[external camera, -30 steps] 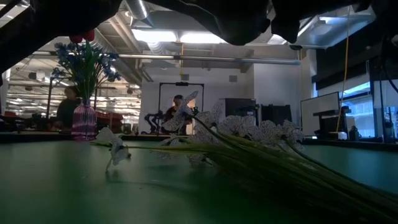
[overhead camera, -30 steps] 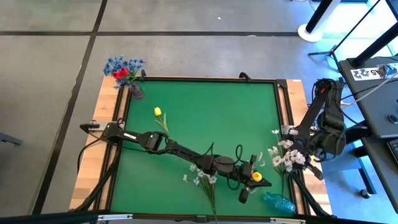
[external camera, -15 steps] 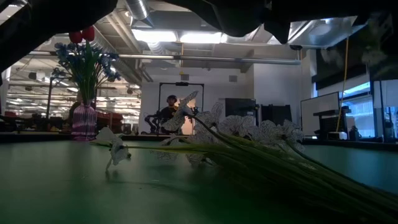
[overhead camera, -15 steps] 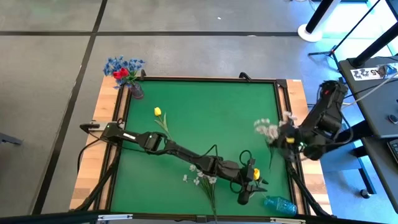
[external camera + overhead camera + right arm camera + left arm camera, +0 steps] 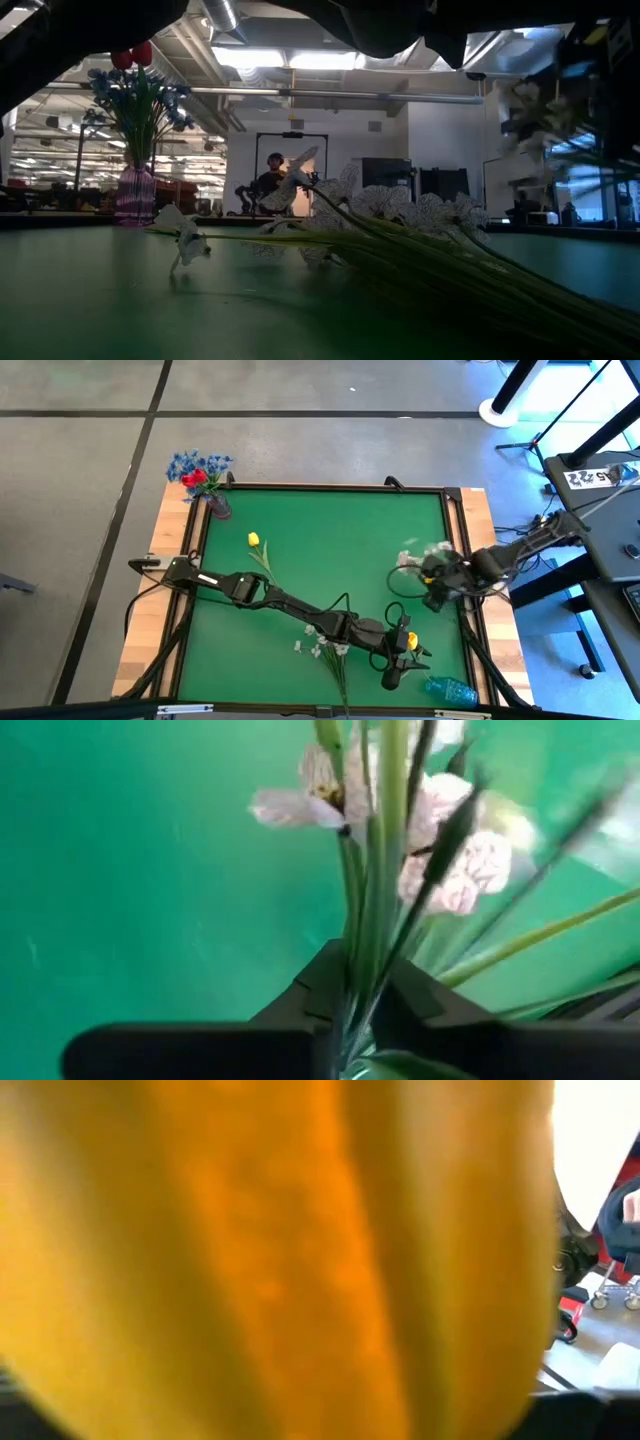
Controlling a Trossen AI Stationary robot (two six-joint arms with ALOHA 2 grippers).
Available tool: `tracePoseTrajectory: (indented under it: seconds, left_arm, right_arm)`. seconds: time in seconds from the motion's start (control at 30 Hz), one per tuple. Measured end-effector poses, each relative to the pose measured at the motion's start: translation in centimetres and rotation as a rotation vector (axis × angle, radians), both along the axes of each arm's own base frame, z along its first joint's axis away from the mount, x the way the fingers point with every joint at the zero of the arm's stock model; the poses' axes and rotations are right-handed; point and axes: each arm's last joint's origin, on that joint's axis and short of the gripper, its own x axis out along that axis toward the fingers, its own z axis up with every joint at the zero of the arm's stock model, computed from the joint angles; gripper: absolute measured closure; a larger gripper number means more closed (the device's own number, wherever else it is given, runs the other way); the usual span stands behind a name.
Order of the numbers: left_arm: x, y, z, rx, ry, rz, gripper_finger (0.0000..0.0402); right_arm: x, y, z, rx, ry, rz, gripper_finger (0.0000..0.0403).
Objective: Sort flowers into vase by color
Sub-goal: Put the left white flowers into the blue vase, then adjust the blue flower vase
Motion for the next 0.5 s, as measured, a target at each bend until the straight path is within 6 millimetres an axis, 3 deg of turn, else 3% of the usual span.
tracePoseTrajectory:
  seconds: [0.2, 0.5]
  left_arm:
    - [0.0, 0.0, 0.0, 0.0, 0.0, 0.002, 0.0258]
    - [0.0, 0.0, 0.0, 0.0, 0.0, 0.003, 0.0258]
  right_arm:
    - [1.7, 0.1, -1.4, 0.058, 0.164, 0.115, 0.0288]
    - [1.5, 1.1, -1.6, 0.246, 0.23, 0.078, 0.0135]
